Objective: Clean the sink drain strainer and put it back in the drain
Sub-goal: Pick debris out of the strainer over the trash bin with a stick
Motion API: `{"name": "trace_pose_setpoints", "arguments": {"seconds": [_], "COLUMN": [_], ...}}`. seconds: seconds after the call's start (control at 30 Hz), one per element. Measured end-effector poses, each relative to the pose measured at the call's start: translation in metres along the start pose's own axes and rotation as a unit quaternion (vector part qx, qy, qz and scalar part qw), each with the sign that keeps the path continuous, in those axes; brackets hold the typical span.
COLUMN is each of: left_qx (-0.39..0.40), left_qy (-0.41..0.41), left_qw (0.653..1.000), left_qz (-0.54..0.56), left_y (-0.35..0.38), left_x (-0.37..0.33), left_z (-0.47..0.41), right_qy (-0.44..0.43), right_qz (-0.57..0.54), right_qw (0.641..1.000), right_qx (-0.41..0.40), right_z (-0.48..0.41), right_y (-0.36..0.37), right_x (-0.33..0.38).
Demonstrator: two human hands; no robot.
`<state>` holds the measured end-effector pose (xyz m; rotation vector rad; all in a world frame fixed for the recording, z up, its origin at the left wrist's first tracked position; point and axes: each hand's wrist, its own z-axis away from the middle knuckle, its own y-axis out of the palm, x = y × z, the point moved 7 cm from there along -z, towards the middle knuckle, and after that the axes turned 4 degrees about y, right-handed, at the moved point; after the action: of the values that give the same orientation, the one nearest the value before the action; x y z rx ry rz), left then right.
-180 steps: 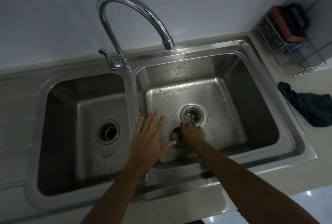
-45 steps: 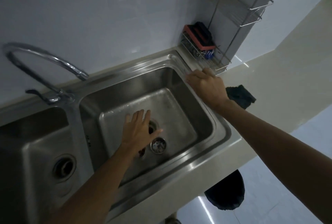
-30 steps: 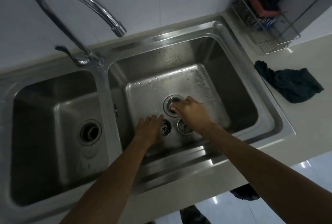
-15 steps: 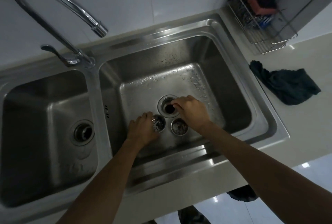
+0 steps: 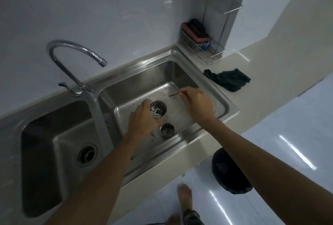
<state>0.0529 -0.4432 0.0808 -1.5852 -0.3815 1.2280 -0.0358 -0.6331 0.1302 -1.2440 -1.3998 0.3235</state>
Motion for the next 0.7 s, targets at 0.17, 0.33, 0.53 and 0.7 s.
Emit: {"name": "trace_pose_setpoints", "arguments": {"seconds": [0.17, 0.33, 0.53, 0.7], "left_qx": [0.009, 0.032, 0.096, 0.148], "left_qy": [0.077, 0.165, 0.231, 0.232], "left_qw": [0.997, 0.986, 0.968, 0.961], "left_qz": [0.005, 0.01, 0.01, 0.007], "left_y": [0.005, 0.049, 0.141, 0.238], "left_x": [-0.081, -0.18, -0.267, -0.298], "left_z": [0.017, 0.041, 0.071, 0.09], "right_qy": [0.067, 0.131, 0.216, 0.28], "right_qz": [0.006, 0.019, 0.021, 0.009], "right_qw": [0.996, 0.983, 0.962, 0.949], "right_qx": [-0.065, -0.129, -0.168, -0.146], "right_z": [0.034, 0.088, 0.167, 0.231], "right_y": [-0.088, -0.174, -0.231, -0.229], "right_x": [-0.028, -0.081, -0.161, -0.24]}}
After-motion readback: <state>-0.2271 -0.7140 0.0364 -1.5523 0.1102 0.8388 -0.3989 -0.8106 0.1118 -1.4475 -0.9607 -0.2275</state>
